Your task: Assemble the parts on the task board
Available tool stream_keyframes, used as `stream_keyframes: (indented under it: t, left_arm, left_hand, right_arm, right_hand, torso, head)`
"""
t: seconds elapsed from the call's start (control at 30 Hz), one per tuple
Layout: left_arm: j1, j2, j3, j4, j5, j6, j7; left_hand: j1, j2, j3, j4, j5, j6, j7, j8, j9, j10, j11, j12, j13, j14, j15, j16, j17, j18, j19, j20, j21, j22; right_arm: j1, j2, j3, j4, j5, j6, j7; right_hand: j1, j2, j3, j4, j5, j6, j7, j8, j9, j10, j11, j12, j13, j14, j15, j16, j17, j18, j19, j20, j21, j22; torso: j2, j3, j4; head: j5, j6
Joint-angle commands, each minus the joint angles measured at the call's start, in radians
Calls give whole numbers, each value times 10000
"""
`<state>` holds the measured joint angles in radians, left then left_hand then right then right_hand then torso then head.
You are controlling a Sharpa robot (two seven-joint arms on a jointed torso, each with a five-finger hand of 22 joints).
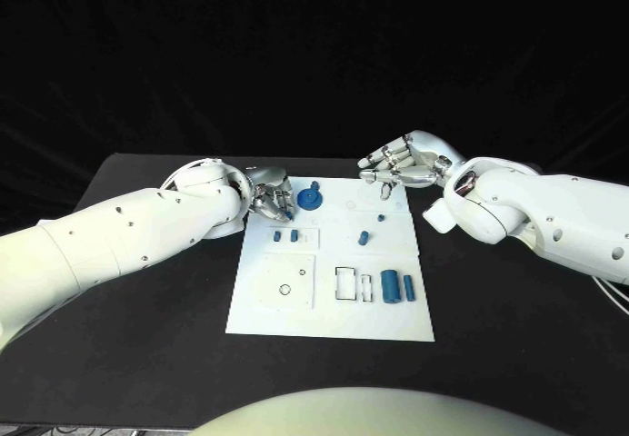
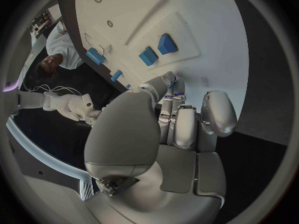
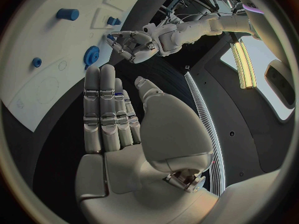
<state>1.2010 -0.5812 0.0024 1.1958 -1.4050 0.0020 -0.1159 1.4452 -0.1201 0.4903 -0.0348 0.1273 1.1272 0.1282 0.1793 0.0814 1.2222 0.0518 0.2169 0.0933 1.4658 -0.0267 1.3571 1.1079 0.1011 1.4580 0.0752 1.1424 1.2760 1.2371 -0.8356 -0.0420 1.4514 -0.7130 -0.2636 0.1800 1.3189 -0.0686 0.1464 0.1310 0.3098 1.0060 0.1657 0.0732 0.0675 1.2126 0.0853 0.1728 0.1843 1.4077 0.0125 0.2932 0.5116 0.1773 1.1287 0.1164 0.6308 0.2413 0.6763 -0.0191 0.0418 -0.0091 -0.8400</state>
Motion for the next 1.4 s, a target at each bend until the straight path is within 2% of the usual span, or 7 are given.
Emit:
stream_keyframes:
  t: [0.03,0.33,0.67,0.8,0.93,1.13,1.4]
  left_arm:
    - [1,5,0,36,-50,259,-47]
    - [-6,80,-13,27,-56,309,-33]
    - [-40,220,-72,-84,-117,402,-62]
    - [-45,236,-78,-106,-173,475,-136]
    - [-47,237,-81,-135,-193,555,-209]
    - [-47,219,-83,-146,-165,480,-210]
    - [-46,113,-81,-57,-97,187,-164]
  left_hand:
    - [-79,-16,54,2,33,14,51,-16,7,14,66,-17,16,221,31,-16,-3,-111,-46,3,-13,4]
    - [-95,-14,59,1,24,16,48,-25,7,18,64,-31,19,215,31,-26,-26,-110,-50,5,-14,7]
    - [-105,-13,59,2,19,17,47,-30,6,20,64,-38,20,212,31,-30,-35,-110,-53,6,-16,8]
    - [-142,-19,60,1,2,3,48,-57,2,11,67,-71,23,197,35,-48,-76,-104,-70,11,-42,-3]
    - [-301,-88,79,26,-14,-280,147,-284,-72,-252,165,-311,-30,147,114,-96,-182,-92,-130,53,-139,-41]
    - [-610,-403,121,79,8,-1012,271,-814,-178,-1028,412,-828,-230,67,313,-163,-390,-45,-276,212,-456,-204]
    - [-711,-581,91,63,26,-1282,346,-1028,-164,-1501,529,-1030,-279,-22,404,-253,-624,35,-423,318,-840,-425]
  right_arm:
    - [-7,6,1,8,-75,66,99]
    - [-7,14,1,15,-75,71,102]
    - [-8,18,1,17,-75,83,105]
    - [-8,14,1,16,-75,83,102]
    - [-8,8,1,17,-75,81,97]
    - [-8,1,1,5,-79,68,87]
    - [-8,-10,1,-84,-227,76,18]
  right_hand:
    - [19,44,4,-3,37,-17,49,-50,4,-22,54,-49,-10,34,22,-58,14,59,95,9,-53,-11]
    - [19,44,4,-3,37,-17,49,-50,4,-22,54,-49,-10,34,22,-58,14,59,95,9,-53,-11]
    - [19,44,4,-3,37,-17,49,-50,4,-22,54,-49,-10,34,22,-58,14,59,95,9,-53,-11]
    - [19,44,4,-3,37,-17,49,-50,4,-22,54,-49,-10,34,22,-58,14,59,95,9,-53,-11]
    - [19,44,4,-3,37,-17,49,-50,4,-22,54,-49,-10,34,22,-58,14,59,95,9,-53,-11]
    - [19,44,4,-3,37,-17,49,-50,4,-22,54,-49,-10,34,22,-58,14,59,95,9,-53,-11]
    - [27,33,8,-9,30,-26,53,-50,4,-31,58,-56,-28,38,25,-81,30,58,107,11,-73,-24]
  torso:
    - [12,2,-7]
    - [0,14,-1]
    - [13,0,-16]
    - [1,8,-3]
    - [3,8,12]
    - [-8,3,6]
    - [-10,-3,5]
  head:
    - [-12,-12]
    - [-1,-28]
    - [-8,-37]
    - [-26,-52]
    - [-38,-59]
    - [-36,-48]
    - [-47,-34]
